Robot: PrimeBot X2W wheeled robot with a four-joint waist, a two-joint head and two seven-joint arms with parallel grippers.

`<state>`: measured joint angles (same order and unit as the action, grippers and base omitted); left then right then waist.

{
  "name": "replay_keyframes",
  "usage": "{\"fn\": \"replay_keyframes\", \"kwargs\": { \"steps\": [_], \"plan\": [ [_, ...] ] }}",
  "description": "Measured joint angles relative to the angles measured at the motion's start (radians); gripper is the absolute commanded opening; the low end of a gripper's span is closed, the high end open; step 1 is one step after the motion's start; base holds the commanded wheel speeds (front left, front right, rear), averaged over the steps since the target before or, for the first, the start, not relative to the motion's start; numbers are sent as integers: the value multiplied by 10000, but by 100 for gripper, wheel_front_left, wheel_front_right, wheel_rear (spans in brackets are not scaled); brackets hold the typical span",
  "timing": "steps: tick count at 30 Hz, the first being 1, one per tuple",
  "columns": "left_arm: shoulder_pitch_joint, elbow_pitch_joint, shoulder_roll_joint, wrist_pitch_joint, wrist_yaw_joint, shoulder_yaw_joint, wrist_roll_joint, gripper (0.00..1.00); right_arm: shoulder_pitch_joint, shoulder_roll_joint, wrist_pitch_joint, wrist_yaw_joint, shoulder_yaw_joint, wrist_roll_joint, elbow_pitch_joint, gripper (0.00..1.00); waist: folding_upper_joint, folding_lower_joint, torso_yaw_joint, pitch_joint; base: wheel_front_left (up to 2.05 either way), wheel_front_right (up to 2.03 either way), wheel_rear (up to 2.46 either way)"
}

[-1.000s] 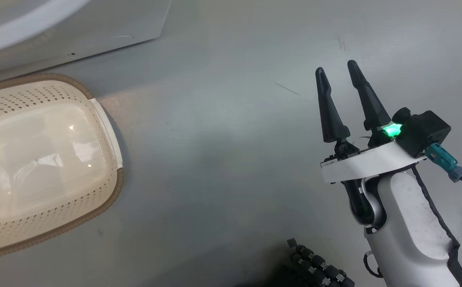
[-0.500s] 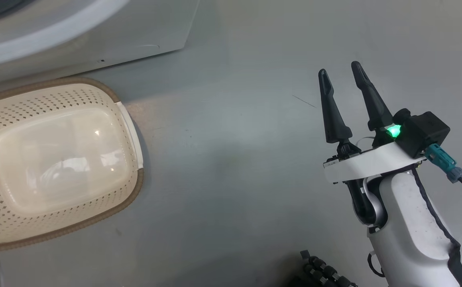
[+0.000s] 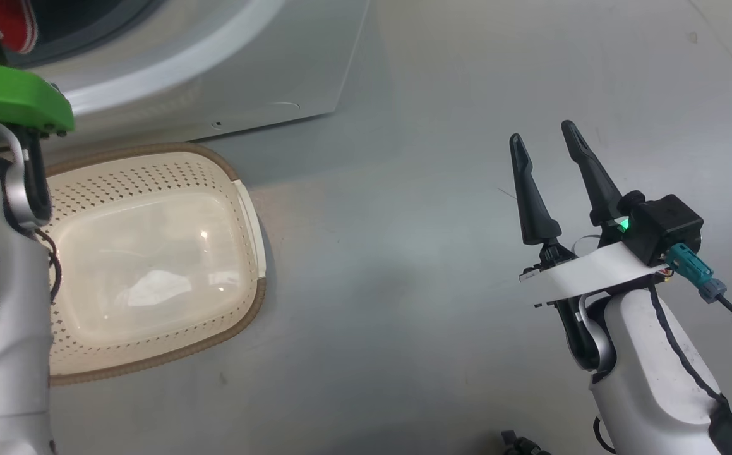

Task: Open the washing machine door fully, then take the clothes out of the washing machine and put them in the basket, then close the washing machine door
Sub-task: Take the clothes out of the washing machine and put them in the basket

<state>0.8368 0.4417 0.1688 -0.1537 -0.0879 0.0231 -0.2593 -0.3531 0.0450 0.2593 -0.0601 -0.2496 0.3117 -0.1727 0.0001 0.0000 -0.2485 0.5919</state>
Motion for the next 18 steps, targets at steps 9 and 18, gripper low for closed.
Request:
{"fn": "replay_keyframes", "kwargs": {
  "steps": [9,18],
  "plan": [
    [-1341,-648,-426,-700,52,274,-12,0,500,8,0,-50,138,-267,-249,100,0,0,488,-832,0,0,0],
    [-2268,-1624,-617,-867,54,456,35,0,1064,21,0,-109,198,-516,-531,100,0,0,958,-1804,0,0,0]
  ]
}}
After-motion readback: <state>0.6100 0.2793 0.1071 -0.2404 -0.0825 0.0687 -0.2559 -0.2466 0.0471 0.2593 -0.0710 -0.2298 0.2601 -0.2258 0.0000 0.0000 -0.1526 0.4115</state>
